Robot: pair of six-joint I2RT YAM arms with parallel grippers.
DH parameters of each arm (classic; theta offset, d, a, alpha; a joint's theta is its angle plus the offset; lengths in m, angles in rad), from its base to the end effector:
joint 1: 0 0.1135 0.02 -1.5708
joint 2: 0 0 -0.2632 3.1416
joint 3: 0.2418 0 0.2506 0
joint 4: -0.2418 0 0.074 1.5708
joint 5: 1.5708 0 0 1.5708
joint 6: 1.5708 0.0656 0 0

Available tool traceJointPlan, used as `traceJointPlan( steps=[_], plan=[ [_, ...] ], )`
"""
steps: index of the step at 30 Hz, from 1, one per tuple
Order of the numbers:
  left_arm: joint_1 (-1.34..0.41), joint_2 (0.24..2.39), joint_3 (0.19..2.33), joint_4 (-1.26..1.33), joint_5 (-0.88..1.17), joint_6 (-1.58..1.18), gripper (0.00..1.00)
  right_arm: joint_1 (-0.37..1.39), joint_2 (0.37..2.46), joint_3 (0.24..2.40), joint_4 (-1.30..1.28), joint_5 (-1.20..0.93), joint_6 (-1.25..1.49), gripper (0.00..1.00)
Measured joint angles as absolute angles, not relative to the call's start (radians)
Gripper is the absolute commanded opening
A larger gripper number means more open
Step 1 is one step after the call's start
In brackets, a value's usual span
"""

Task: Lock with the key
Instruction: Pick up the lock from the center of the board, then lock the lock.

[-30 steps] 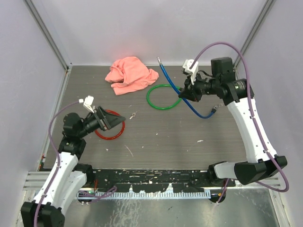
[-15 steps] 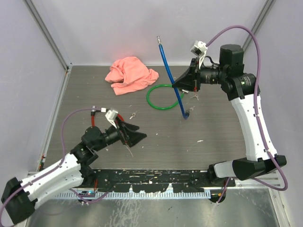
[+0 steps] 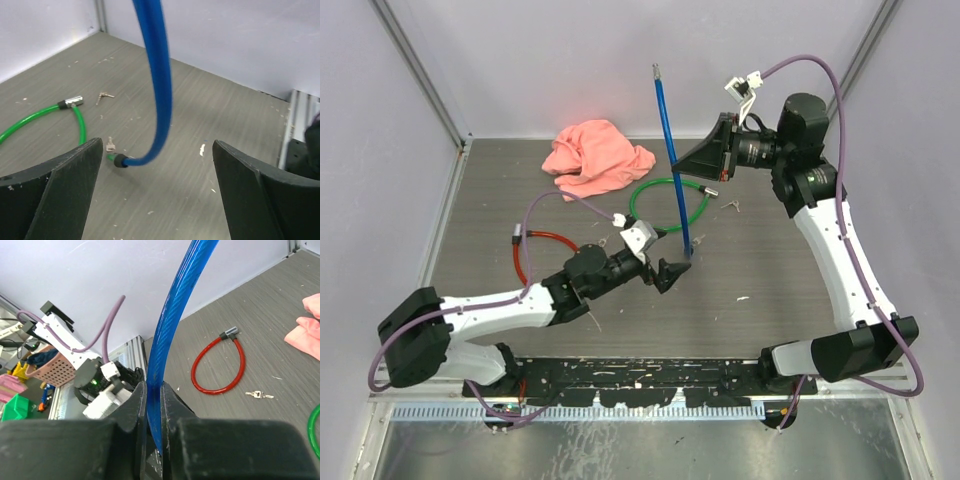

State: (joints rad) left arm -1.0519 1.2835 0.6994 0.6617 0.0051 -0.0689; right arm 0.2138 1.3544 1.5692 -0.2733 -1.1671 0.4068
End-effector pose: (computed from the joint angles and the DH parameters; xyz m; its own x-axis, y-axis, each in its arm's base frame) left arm 0.1587 -0.2786 0.2926 -0.0216 -0.1010 -0.9947 0.8715 0.4857 -0.0682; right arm 0.2687 0.1201 0.4752 -0.4404 0.0634 -0.8955 -0.8779 0.1786 0.4444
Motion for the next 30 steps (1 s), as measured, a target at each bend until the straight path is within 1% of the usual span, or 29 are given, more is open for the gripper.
traceJointPlan(
  steps=[4,6,8,9,10,12,14,15,19,22,24,26,29,30],
  plan=[
    [-1.052,1.363,0.758,0.678,-0.035,-0.060,0.88,0.214,1.353,1.542,-0.186,-1.177,0.485,0.01],
    [-1.052,1.391,0.787,0.685,-0.041,-0.063,0.78,0.214,1.350,1.531,-0.153,-1.180,0.513,0.01],
    [-1.052,1.416,0.817,0.692,-0.051,-0.064,0.64,0.214,1.346,1.518,-0.119,-1.183,0.542,0.01],
    [-1.052,1.428,0.833,0.694,-0.057,-0.064,0.60,0.214,1.346,1.513,-0.105,-1.185,0.554,0.01],
    [-1.052,1.439,0.847,0.698,-0.062,-0.063,0.50,0.213,1.345,1.509,-0.093,-1.187,0.564,0.01],
    [-1.052,1.452,0.873,0.699,-0.068,-0.059,0.20,0.211,1.345,1.503,-0.075,-1.188,0.582,0.01],
    [-1.052,1.452,0.883,0.698,-0.066,-0.053,0.03,0.205,1.343,1.496,-0.060,-1.187,0.592,0.04],
    [-1.052,1.449,0.884,0.694,-0.064,-0.046,0.00,0.199,1.341,1.493,-0.053,-1.186,0.594,0.09],
    [-1.027,1.382,0.885,0.583,-0.016,-0.046,0.00,0.146,1.327,1.478,-0.051,-1.192,0.596,0.45],
    [-0.955,1.288,0.889,0.462,0.088,-0.099,0.00,0.096,1.304,1.462,-0.055,-1.194,0.551,0.66],
    [-0.873,1.224,0.921,0.366,0.186,-0.147,0.00,0.056,1.279,1.458,-0.099,-1.191,0.475,0.70],
    [-0.785,1.177,0.982,0.268,0.304,-0.189,0.00,0.022,1.249,1.458,-0.165,-1.191,0.362,0.80],
    [-0.685,1.140,1.093,0.107,0.463,-0.228,0.00,-0.007,1.200,1.463,-0.311,-1.182,0.110,0.86],
    [-0.661,1.139,1.139,0.046,0.520,-0.234,0.00,-0.008,1.184,1.464,-0.364,-1.178,0.012,0.92]
  ],
)
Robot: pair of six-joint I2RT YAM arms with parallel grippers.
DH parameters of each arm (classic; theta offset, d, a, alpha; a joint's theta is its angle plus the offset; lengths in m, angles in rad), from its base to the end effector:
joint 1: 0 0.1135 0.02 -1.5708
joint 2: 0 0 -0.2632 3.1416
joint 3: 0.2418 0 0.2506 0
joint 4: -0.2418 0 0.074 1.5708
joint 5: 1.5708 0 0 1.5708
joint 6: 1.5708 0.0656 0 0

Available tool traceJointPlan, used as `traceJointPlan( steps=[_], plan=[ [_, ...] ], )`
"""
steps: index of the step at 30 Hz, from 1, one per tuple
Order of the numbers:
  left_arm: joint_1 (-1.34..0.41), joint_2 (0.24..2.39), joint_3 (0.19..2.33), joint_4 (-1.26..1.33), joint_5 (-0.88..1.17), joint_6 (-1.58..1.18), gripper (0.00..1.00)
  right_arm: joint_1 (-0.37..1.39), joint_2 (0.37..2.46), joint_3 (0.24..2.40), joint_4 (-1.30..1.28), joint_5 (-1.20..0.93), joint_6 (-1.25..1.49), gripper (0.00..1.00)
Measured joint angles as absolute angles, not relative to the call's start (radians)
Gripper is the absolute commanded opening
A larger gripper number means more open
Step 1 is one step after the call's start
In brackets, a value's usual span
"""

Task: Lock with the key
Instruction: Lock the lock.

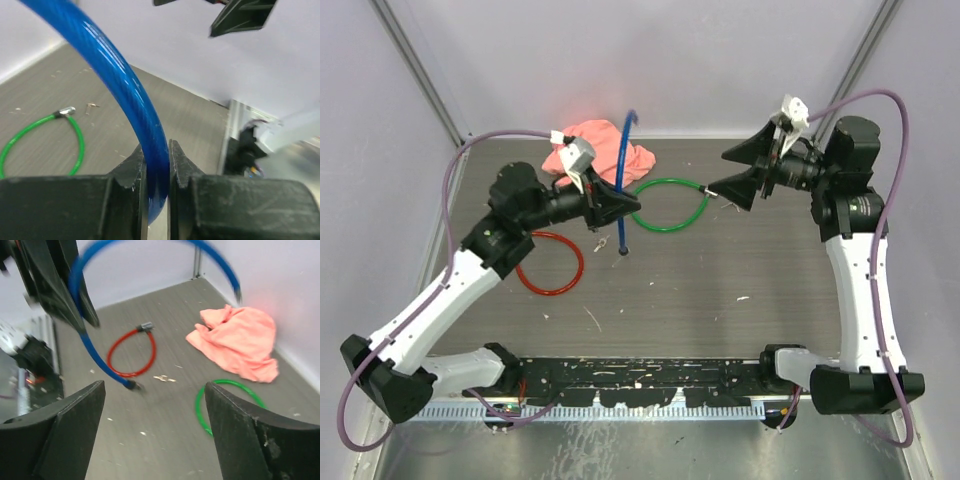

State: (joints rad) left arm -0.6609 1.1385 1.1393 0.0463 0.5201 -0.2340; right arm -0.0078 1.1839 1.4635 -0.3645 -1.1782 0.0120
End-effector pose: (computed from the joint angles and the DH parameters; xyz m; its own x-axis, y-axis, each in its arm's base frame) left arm 0.2040 -0.1999 0.4189 -0.1782 -0.1163 -0.9771 0.9080 0.3633 -0.2088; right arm 0.2372 0.0588 0.4737 -0.0958 0.0053 -0.9954 -0.9165 0.3897 0.0903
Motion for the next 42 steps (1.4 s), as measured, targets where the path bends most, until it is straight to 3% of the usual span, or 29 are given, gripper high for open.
traceJointPlan(
  steps=[2,5,11,20,32,42],
  plan=[
    [-0.620,1.142,1.233,-0.081,0.635,-0.244,0.00,-0.007,1.163,1.483,-0.496,-1.172,-0.215,1.00],
    [-0.579,1.163,1.355,-0.243,0.805,-0.247,0.00,-0.007,1.168,1.575,-0.726,-1.187,-0.609,1.00],
    [-0.571,1.233,1.460,-0.442,1.048,-0.244,0.00,-0.007,1.206,1.666,-0.862,-1.232,-0.936,1.00],
    [-0.571,1.263,1.417,-0.406,1.232,-0.381,0.00,0.002,1.257,1.568,-0.694,-1.237,-0.868,1.00],
    [-0.571,1.256,1.411,-0.303,1.301,-0.459,0.00,0.198,1.263,1.500,-0.571,-1.196,-0.727,0.99],
    [-0.571,1.252,1.411,-0.307,1.314,-0.463,0.00,0.200,1.235,1.678,-0.823,-1.090,-0.863,1.00]
  ],
)
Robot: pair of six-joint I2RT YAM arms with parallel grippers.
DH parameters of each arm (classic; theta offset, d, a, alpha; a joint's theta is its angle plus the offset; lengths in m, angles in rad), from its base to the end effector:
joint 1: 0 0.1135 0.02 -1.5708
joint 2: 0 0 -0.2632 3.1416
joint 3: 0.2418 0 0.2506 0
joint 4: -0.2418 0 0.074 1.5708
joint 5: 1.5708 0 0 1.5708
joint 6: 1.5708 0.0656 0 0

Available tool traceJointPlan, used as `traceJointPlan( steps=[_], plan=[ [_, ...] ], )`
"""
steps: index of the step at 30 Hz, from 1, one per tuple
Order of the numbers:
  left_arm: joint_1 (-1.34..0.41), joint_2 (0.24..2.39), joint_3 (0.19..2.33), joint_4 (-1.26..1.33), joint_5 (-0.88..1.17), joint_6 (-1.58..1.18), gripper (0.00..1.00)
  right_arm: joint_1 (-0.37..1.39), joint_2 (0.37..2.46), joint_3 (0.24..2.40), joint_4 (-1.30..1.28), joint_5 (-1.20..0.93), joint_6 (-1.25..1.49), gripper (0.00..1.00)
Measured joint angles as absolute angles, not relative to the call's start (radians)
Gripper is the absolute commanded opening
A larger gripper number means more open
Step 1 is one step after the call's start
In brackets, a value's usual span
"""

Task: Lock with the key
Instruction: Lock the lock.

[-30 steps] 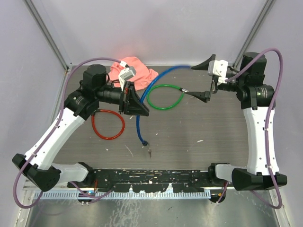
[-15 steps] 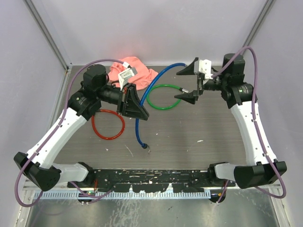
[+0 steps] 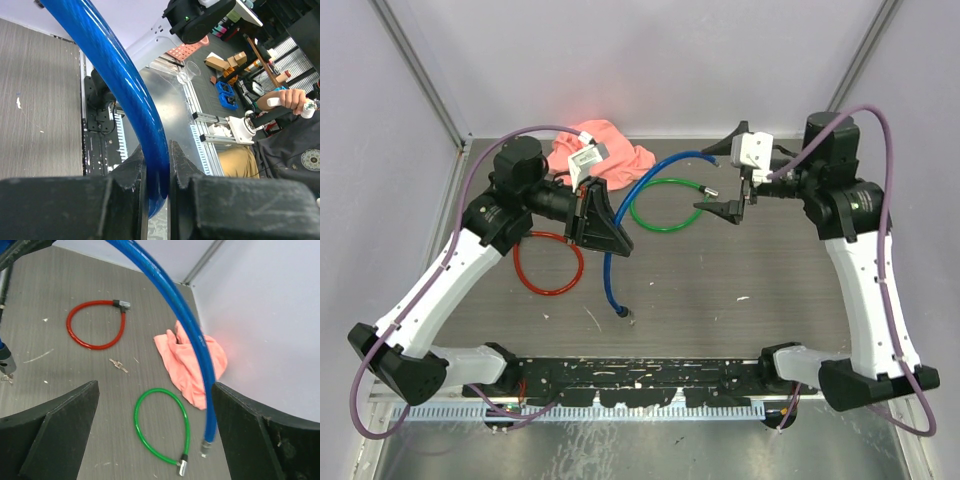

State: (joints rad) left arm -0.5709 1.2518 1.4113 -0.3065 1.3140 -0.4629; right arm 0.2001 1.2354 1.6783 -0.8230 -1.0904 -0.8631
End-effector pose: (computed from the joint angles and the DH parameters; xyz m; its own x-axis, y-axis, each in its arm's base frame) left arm 0.1827 -0.1927 0.4480 -0.5310 0.2063 -0.8219 0.7881 -0.2361 -0.5685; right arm 0.2083 0.1016 0.4818 0.4467 -0.2677 -0.8537 -0.8607 0.1320 -0.4917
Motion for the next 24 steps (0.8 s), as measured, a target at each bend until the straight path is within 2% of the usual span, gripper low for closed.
traceJointPlan(
  steps=[5,9,16,19,20,24],
  plan=[
    [-0.571,1.252,1.411,-0.308,1.314,-0.466,0.00,0.200,1.196,1.718,-0.831,-0.974,-0.853,1.00],
    [-0.571,1.251,1.411,-0.303,1.315,-0.483,0.00,0.202,1.251,1.741,-0.808,-0.940,-0.840,0.96],
    [-0.571,1.231,1.409,-0.286,1.319,-0.510,0.00,0.230,1.370,1.682,-0.773,-0.906,-0.813,0.74],
    [-0.571,1.223,1.408,-0.278,1.328,-0.513,0.00,0.239,1.373,1.672,-0.769,-0.908,-0.807,0.55],
    [-0.571,1.222,1.407,-0.275,1.330,-0.513,0.00,0.242,1.372,1.672,-0.764,-0.911,-0.806,0.52],
    [-0.571,1.222,1.407,-0.265,1.333,-0.517,0.00,0.257,1.371,1.679,-0.755,-0.920,-0.799,0.51]
  ],
)
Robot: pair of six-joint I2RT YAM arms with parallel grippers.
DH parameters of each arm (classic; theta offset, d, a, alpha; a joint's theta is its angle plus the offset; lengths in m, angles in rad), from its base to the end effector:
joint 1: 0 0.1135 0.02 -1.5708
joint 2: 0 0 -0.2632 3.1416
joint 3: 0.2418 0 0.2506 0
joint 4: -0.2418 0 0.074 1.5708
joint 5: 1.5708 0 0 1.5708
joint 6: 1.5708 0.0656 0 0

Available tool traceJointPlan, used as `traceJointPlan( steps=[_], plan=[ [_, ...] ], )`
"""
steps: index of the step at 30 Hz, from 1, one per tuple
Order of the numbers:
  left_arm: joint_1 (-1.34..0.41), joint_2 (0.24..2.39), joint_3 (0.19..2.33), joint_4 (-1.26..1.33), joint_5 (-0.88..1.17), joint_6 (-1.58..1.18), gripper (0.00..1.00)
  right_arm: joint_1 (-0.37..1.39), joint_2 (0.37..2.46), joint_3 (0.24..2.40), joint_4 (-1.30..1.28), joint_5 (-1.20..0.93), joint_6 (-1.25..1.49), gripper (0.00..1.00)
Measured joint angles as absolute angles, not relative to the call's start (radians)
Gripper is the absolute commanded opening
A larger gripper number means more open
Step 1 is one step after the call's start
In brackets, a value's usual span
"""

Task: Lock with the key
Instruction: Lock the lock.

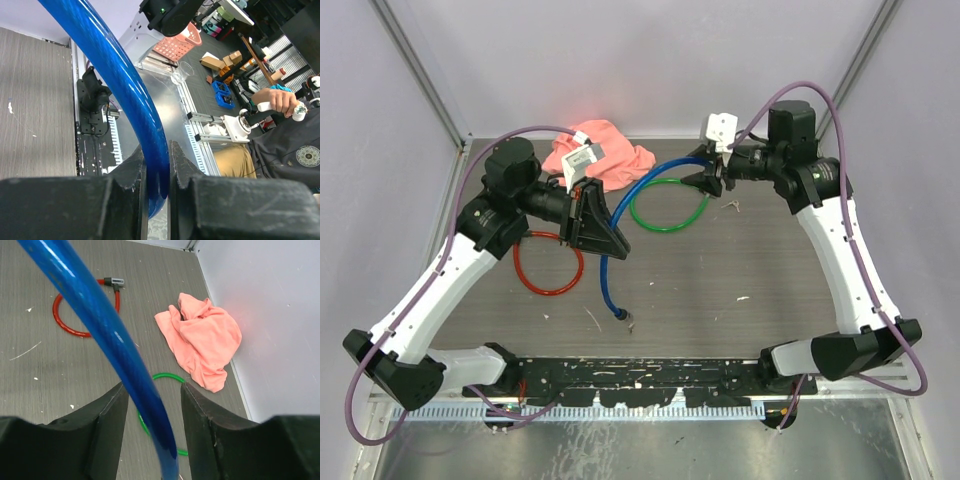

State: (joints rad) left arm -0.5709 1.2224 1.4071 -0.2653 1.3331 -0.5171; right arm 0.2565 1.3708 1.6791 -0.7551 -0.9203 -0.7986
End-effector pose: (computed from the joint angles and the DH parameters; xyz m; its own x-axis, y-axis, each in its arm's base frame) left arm 0.1738 -0.1874 0.4574 -0.5247 0.1987 -0.8278 0.7856 -0.2613 -0.5608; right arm 0.2614 0.1225 0.4533 0.3157 -0.3657 -0.8755 -0.8909 0.2032 -0.4062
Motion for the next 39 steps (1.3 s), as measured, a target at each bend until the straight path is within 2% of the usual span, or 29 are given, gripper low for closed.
traceJointPlan(
  steps=[2,6,7,8,12,15,21,24,26,33,39],
  plan=[
    [-0.571,1.222,1.406,-0.263,1.333,-0.517,0.00,0.260,1.367,1.679,-0.755,-0.923,-0.798,0.45],
    [-0.571,1.222,1.404,-0.262,1.333,-0.517,0.00,0.260,1.345,1.679,-0.756,-0.923,-0.799,0.10],
    [-0.571,1.222,1.404,-0.262,1.332,-0.516,0.00,0.260,1.336,1.679,-0.756,-0.923,-0.802,0.03],
    [-0.571,1.223,1.404,-0.262,1.328,-0.514,0.00,0.260,1.328,1.680,-0.759,-0.926,-0.802,0.01],
    [-0.571,1.222,1.404,-0.270,1.314,-0.485,0.01,0.260,1.311,1.704,-0.782,-0.923,-0.789,0.01],
    [-0.571,1.221,1.402,-0.292,1.290,-0.451,0.19,0.260,1.302,1.712,-0.786,-0.921,-0.732,0.01],
    [-0.560,1.145,1.288,-0.315,1.082,-0.348,0.71,0.228,1.227,1.577,-0.648,-0.973,-0.435,0.01],
    [-0.555,1.074,1.176,-0.286,0.949,-0.310,0.91,0.162,1.175,1.473,-0.522,-1.038,-0.256,0.01],
    [-0.554,1.016,1.092,-0.259,0.859,-0.278,1.00,0.112,1.163,1.441,-0.452,-1.074,-0.162,0.01],
    [-0.554,0.809,0.822,-0.096,0.598,-0.170,0.99,0.028,1.159,1.346,-0.120,-1.182,0.180,0.01],
    [-0.553,0.843,0.718,0.036,0.402,-0.081,0.98,0.024,1.162,1.312,0.046,-1.235,0.361,0.01]
  ],
)
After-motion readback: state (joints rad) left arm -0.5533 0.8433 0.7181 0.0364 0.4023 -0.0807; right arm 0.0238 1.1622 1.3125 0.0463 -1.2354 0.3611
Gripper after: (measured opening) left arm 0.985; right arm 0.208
